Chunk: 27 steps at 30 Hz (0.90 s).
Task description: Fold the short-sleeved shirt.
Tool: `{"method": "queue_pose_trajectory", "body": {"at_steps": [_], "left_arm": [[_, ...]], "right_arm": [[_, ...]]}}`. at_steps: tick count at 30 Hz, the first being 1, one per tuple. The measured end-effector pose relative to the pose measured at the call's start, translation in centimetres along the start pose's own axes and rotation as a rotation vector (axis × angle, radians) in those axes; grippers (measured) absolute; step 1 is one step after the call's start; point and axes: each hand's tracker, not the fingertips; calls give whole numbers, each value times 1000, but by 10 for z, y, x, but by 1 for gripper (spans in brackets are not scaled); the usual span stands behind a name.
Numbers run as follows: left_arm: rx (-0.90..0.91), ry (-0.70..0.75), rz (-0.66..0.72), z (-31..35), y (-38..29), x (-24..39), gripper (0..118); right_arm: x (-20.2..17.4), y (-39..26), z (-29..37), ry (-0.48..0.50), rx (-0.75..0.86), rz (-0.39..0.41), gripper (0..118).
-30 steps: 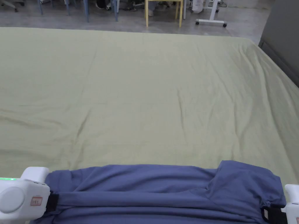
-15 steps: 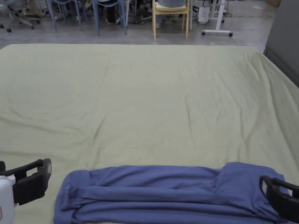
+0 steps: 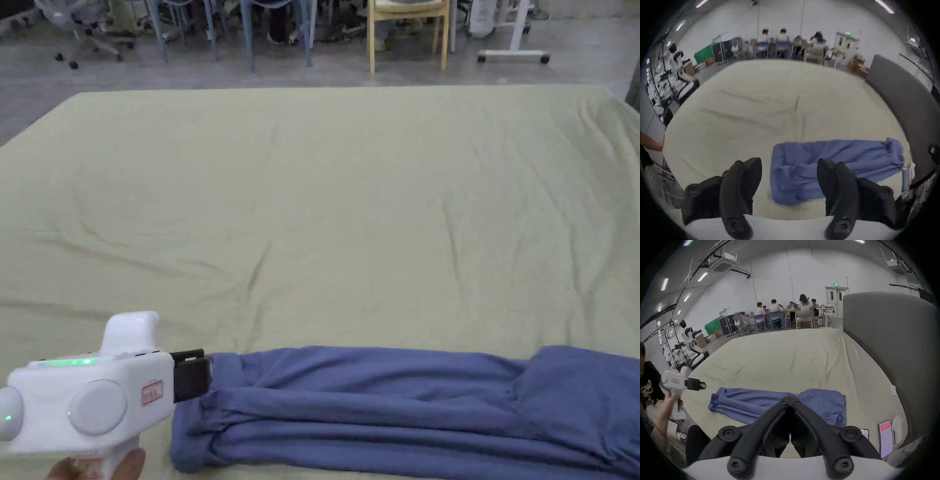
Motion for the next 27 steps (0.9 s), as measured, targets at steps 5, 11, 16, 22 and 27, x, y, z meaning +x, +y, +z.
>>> {"method": "queue_pose_trajectory", "body": {"at_steps": [5,11,16,22,27], "left_arm": [[-154,-5,-27,-83,-25,8,77],[-23,-180,17,-56,-35,0,3],[9,-192,-33,-23,-23,-3,3],[47,94,-59,13,6,-49,3],[24,233,-151,37,26,-19,3]], "right_arm": [[1,-10,-19,-29,-101,26,2],[-8,-18,-42,-46,-185,66,2],[-19,-18,-50,-35,-212,93,2],[-19,-15,-54,-15,-193,88,2],[-10,-16,-56,-3,-181,61,2]]}}
